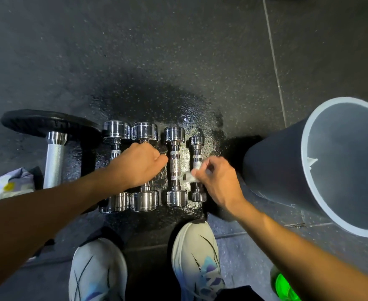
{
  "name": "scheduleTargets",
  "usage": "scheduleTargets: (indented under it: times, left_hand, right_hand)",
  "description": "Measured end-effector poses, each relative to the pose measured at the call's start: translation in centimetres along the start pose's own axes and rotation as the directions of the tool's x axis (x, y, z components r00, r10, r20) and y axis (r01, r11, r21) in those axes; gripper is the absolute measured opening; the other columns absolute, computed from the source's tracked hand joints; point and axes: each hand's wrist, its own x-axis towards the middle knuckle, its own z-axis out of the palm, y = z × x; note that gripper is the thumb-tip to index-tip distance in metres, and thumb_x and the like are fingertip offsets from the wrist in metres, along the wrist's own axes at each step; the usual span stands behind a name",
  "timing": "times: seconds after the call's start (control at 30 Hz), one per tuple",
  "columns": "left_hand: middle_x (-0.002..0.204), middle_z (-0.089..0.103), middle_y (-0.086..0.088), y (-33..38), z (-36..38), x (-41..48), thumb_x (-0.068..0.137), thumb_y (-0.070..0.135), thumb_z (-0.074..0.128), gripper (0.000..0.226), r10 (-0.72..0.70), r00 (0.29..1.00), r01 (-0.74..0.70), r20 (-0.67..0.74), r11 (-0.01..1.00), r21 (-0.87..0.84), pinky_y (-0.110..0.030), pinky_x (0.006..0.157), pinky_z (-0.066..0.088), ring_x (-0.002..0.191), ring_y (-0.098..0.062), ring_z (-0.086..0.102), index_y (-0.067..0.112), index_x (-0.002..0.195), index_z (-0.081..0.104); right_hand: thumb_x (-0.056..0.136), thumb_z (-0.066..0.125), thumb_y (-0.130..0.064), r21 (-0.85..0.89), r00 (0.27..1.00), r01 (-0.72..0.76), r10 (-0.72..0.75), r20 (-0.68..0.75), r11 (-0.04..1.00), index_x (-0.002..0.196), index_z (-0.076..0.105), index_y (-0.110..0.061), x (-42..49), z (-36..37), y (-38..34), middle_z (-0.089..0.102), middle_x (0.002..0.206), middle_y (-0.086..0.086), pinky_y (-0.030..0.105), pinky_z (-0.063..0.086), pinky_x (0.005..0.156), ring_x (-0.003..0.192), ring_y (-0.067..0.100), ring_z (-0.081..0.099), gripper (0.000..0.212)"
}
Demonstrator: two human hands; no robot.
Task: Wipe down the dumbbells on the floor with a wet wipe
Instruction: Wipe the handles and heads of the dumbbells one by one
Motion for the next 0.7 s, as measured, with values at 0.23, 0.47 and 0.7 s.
scheduleTargets:
  times: [0.23, 0.47, 0.7]
  left_hand:
    - [0.050, 0.033, 0.005, -0.8, 0.9, -1.0, 0.098, 0.037, 0.049, 0.050, 0.030, 0.996, -0.031, 0.078, 0.999, 0.013, -0.027, 0.051, 0.029, 0.048, -0.015, 0.029, 0.021, 0.052, 0.034]
    - [0.051, 0.032, 0.007, 0.5, 0.9, -1.2, 0.096, 0.036, 0.050, 0.048, 0.046, 0.997, -0.049, 0.058, 0.998, 0.043, -0.029, 0.051, 0.028, 0.050, -0.014, 0.030, 0.020, 0.054, 0.033]
    - [0.051, 0.033, 0.005, -0.6, 0.7, -1.2, 0.096, 0.036, 0.052, 0.051, 0.062, 0.996, -0.065, 0.057, 0.997, 0.044, -0.028, 0.052, 0.029, 0.048, -0.014, 0.031, 0.019, 0.052, 0.032]
  right_hand:
    - [0.093, 0.069, -0.039, -0.054, 0.988, 0.113, -0.118, -0.100, 0.992, 0.086, 0.062, -0.016, 2.4, 0.3, -0.6, 0.060, 0.088, 0.001, 0.017, 0.034, 0.069, 0.078, 0.011, 0.052, 0.025]
    - [0.093, 0.069, -0.041, 0.002, 0.993, 0.070, -0.069, -0.098, 0.998, 0.090, 0.058, -0.017, 2.3, 1.0, -0.5, 0.059, 0.089, 0.000, 0.016, 0.034, 0.069, 0.077, 0.009, 0.051, 0.027]
    - [0.089, 0.071, -0.045, -0.112, 0.997, 0.077, -0.077, 0.001, 0.991, 0.085, 0.059, -0.017, 0.5, 1.7, -0.7, 0.061, 0.094, 0.004, 0.031, 0.053, 0.076, 0.083, 0.021, 0.059, 0.031]
